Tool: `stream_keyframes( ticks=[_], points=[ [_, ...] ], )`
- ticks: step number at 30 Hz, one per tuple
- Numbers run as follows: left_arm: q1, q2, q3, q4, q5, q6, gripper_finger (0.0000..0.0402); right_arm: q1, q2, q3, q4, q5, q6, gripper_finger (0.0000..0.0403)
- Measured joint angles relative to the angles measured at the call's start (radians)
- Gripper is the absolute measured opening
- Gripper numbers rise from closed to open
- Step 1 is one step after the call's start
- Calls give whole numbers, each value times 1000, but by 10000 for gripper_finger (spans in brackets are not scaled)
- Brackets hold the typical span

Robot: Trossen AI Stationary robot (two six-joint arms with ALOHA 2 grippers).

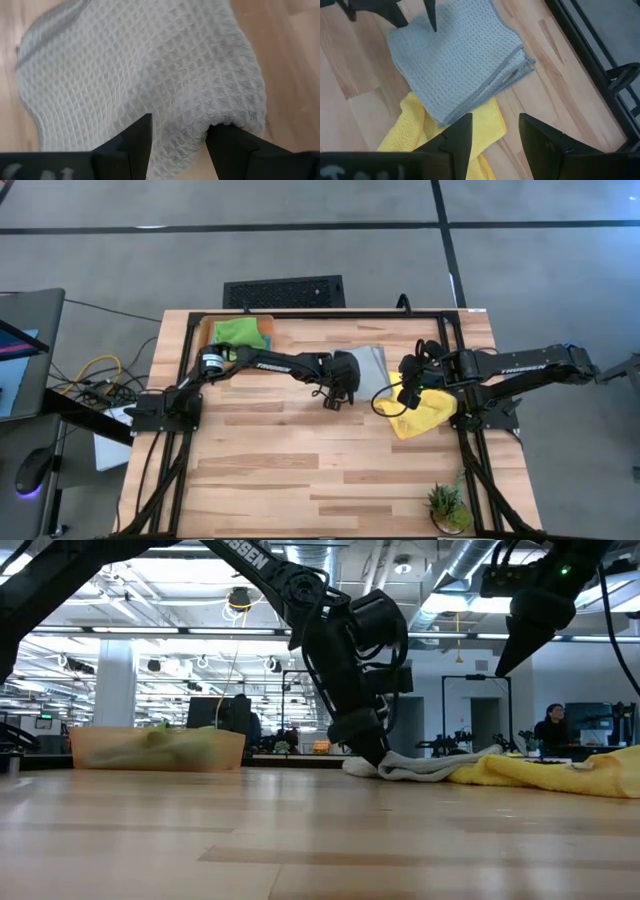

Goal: Fold microfiber towels
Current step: Put the gray microfiber cloth into the orange bin

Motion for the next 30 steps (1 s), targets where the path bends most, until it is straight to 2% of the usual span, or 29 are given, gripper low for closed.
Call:
stream_keyframes(
  ticks=[7, 10, 12, 16, 17, 22, 27, 30],
  points=[
    [22, 0, 0, 15, 0, -74, 166, 0, 0, 0, 0, 0, 0, 185],
    [24, 0, 0, 0, 0, -68, 150, 0, 0, 0, 0, 0, 0, 185],
    [24, 0, 0, -7, 0, -36, 119, 0, 0, 0, 0, 0, 0, 185],
    [22, 0, 0, -10, 0, -21, 26, 0, 0, 0, 0, 0, 0, 185],
    [22, 0, 0, -11, 0, -25, 16, 0, 0, 0, 0, 0, 0, 185],
    [22, -4, 0, -25, -10, -30, 8, 0, 0, 0, 0, 0, 0, 185],
    [22, -38, 0, -97, -87, -70, 6, 0, 0, 0, 0, 0, 0, 185],
    [22, -66, 0, -130, -91, -97, 4, 0, 0, 0, 0, 0, 0, 185]
  ],
)
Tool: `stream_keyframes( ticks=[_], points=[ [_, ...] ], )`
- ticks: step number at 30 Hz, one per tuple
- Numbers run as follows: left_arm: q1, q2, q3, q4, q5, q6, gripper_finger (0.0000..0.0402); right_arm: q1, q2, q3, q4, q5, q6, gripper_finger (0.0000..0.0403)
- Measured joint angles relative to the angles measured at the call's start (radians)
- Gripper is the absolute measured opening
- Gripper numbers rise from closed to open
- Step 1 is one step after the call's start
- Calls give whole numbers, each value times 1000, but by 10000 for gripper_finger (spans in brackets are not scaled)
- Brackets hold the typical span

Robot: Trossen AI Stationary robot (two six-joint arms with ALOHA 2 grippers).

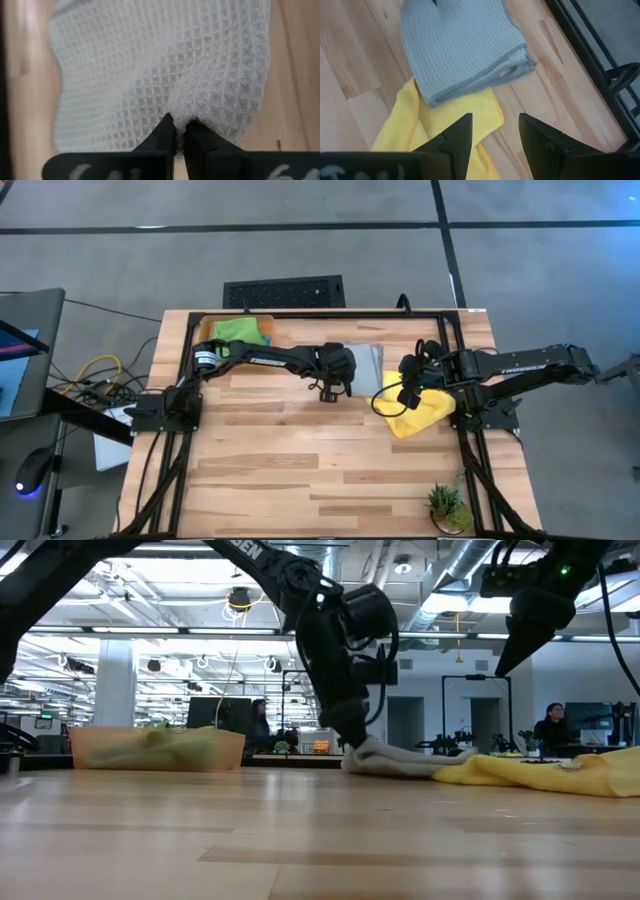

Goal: Fold microfiber towels
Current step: Put the gray microfiber cloth into the orange bin

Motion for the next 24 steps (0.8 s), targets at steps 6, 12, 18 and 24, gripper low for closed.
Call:
stream_keyframes(
  ticks=[6, 12, 18, 24],
  points=[
    [0, -67, 0, -48, 12, -40, 2, 0, 0, 0, 22, 0, -2, 185],
    [7, -112, 0, -67, 63, -94, 2, 28, 23, -2, 90, 0, -170, 185],
    [17, -112, 7, -62, 76, -141, 1, 81, 114, -44, 298, -1, -453, 185],
    [19, -111, 8, -3, 89, -195, 1, 111, 254, -46, 526, 6, -548, 185]
  ],
)
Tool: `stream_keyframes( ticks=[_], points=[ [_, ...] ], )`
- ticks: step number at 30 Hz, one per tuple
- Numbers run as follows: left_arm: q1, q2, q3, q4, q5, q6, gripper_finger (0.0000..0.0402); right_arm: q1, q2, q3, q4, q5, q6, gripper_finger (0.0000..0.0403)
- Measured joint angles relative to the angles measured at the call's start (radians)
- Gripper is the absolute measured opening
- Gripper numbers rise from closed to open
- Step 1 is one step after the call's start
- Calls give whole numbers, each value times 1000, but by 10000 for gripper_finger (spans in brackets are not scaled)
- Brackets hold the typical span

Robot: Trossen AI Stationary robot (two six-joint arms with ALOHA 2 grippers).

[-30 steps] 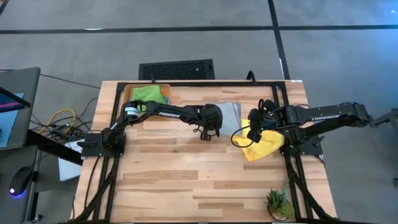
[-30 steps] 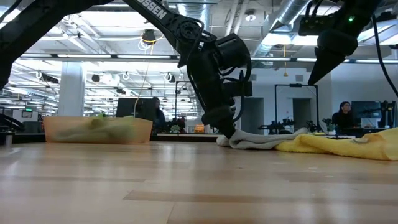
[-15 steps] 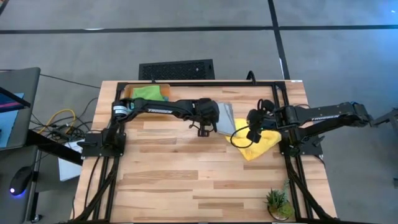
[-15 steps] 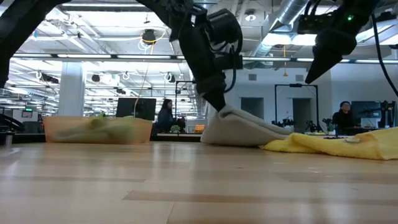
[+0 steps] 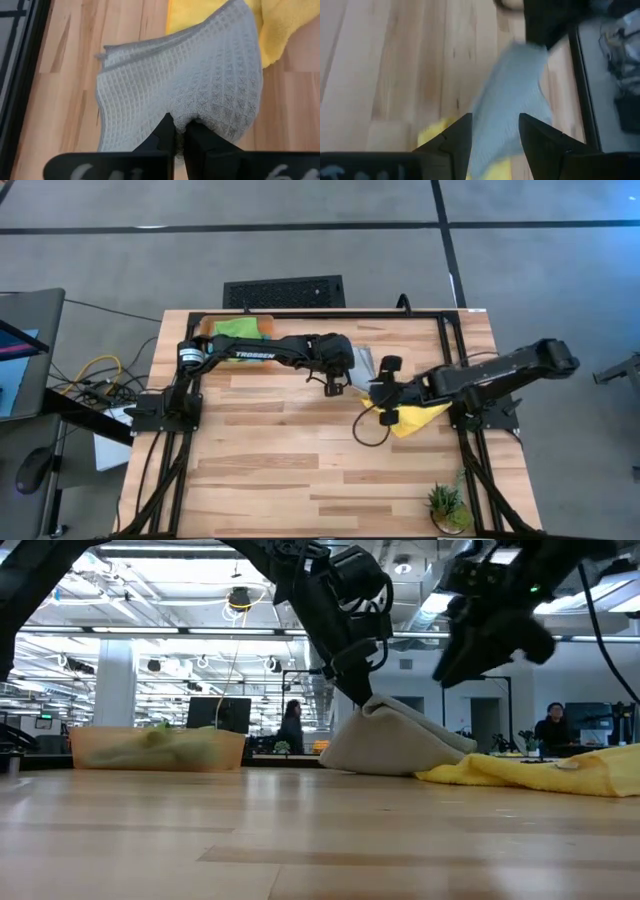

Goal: Fold microfiber towels
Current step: Put the gray microfiber cloth into the orange bin

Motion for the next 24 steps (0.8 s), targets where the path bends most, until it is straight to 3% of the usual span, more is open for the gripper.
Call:
stream_keyframes(
  ticks=[13, 24],
  points=[
    [0, 1, 0, 21, 35, -10, 0, -10, 213, 1, 183, 101, 28, 185],
    [-1, 1, 0, 23, 40, -22, 2, -12, 276, 1, 209, 227, 50, 185]
  ],
)
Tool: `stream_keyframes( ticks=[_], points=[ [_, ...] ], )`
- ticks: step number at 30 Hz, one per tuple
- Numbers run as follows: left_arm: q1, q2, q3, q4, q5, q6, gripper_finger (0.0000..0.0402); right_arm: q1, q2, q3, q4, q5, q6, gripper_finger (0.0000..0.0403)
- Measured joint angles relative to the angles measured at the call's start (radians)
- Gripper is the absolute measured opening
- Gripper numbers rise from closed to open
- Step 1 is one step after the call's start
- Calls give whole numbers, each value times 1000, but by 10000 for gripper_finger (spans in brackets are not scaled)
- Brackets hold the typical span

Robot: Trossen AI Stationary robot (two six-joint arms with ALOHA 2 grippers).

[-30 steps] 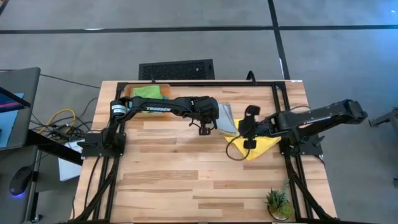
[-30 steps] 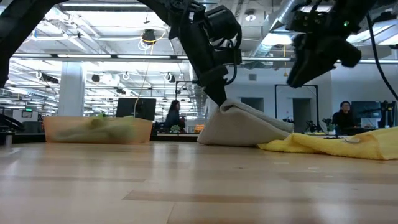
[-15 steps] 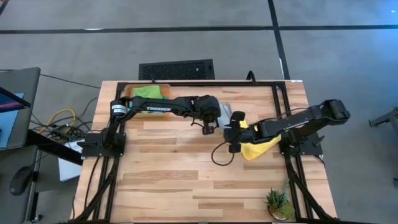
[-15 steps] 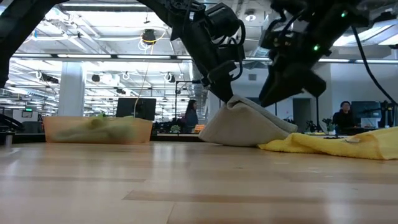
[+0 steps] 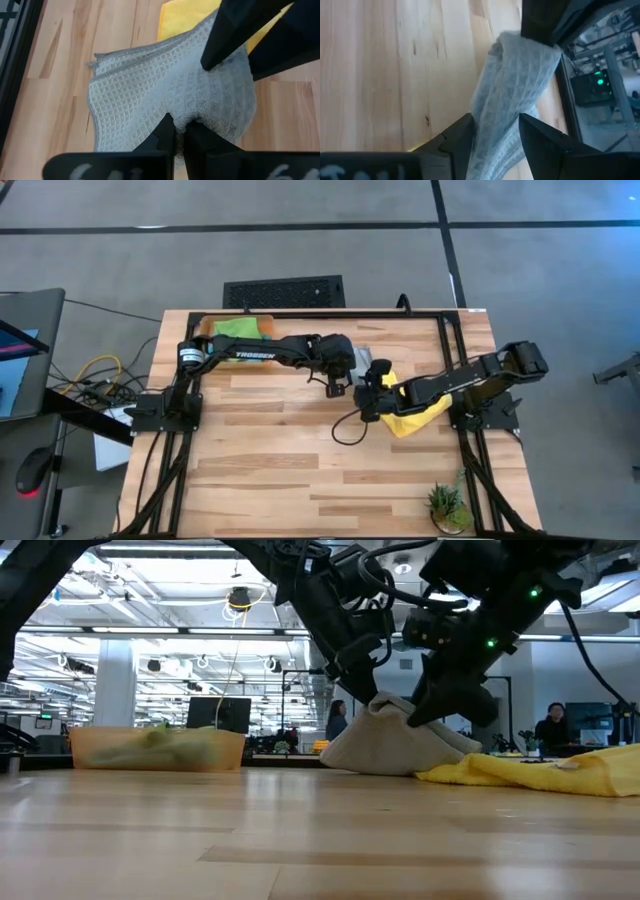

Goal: Fold microfiber towels
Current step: Put the gray microfiber cloth into the orange bin

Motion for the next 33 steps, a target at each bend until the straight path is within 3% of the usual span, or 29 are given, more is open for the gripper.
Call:
stream_keyframes(
  ticks=[10, 16, 20, 24, 28, 31, 33],
  points=[
    [0, -25, 2, 3, 2, 9, 2, 0, 28, -1, -165, -1, 207, 185],
    [0, -48, 2, -9, 1, 11, 2, 0, 88, -1, -171, 7, 218, 184],
    [0, -56, 2, -42, 1, 6, 2, 5, 111, -1, -169, 70, 237, 172],
    [0, -56, 2, -103, -11, -5, 2, 7, 101, 1, -168, 90, 246, 138],
    [0, -56, 2, -142, -65, -12, 2, 6, 81, 7, -168, 92, 242, 79],
    [0, -56, 1, -158, -77, -7, 2, 3, 74, 15, -176, 84, 190, 26],
    [0, -56, 1, -186, -80, -8, 2, -5, 74, 30, -161, 83, 150, 14]
  ],
)
